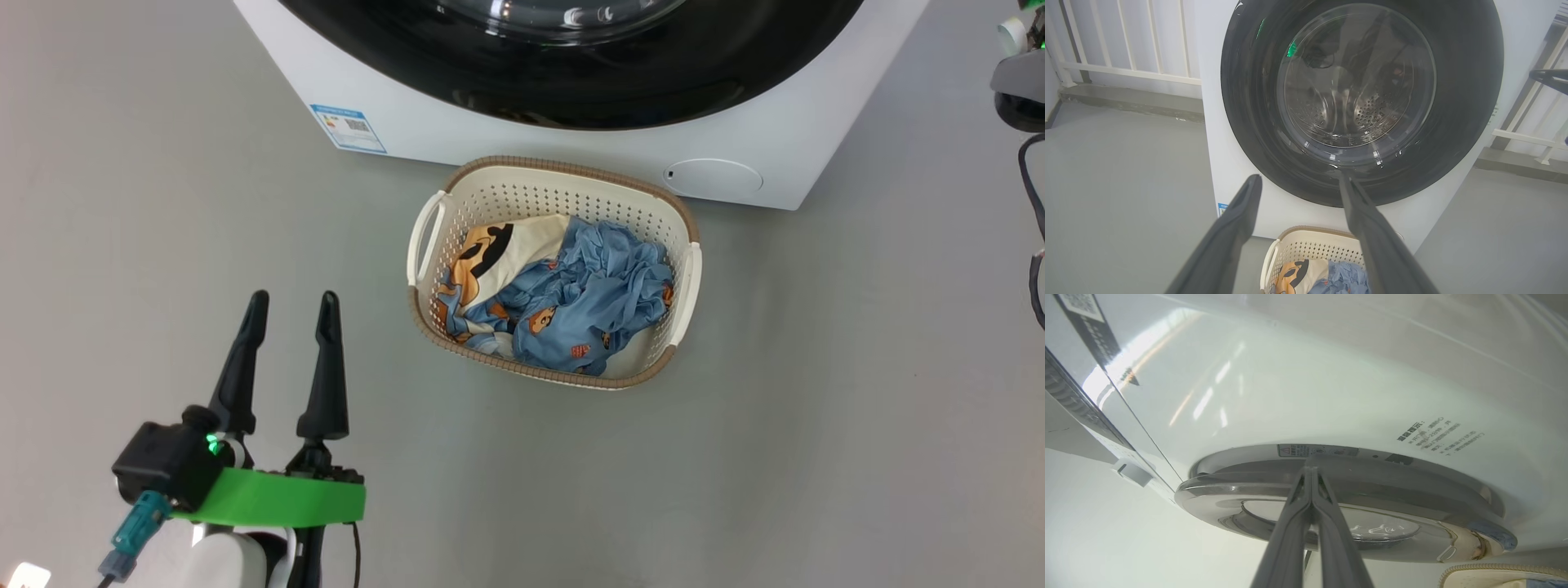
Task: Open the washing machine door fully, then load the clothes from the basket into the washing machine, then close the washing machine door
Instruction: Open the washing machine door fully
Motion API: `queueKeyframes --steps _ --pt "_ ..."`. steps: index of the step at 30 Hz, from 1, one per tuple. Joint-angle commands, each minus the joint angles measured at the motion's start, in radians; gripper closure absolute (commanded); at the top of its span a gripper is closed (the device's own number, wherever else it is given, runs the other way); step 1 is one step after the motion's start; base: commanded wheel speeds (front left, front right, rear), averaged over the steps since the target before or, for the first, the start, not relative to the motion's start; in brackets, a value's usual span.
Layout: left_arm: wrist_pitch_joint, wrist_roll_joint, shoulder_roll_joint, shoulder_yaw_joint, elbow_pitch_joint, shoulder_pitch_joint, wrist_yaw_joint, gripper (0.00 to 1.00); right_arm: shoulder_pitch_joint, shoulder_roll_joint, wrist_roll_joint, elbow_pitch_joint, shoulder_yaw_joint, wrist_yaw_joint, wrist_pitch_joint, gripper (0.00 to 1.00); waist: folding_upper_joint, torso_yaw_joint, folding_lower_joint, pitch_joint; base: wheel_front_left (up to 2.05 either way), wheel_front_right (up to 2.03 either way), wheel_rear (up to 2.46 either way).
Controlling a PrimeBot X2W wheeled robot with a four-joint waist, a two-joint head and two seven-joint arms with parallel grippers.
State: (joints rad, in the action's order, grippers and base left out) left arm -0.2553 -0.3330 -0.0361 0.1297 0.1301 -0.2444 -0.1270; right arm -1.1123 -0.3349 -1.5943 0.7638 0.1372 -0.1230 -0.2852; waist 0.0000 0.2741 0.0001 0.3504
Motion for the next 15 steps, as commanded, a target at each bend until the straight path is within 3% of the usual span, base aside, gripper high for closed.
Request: queueKeyframes --steps 1,15 --pt "-0.006 0.000 -0.015 -0.032 -0.031 -0.020 -0.004 0.00 -0.025 0.013 -0.014 -0.016 0.000 -0.008 -0.011 1.00 0.0000 0.001 -0.0001 0.002 0.00 0.00 0.00" --pt "-0.006 -0.012 -0.014 -0.013 -0.042 -0.035 -0.004 0.00 -0.174 0.027 -0.046 0.131 0.001 -0.008 -0.115 1.00 0.0000 0.011 -0.0001 0.049 0.00 0.00 0.00"
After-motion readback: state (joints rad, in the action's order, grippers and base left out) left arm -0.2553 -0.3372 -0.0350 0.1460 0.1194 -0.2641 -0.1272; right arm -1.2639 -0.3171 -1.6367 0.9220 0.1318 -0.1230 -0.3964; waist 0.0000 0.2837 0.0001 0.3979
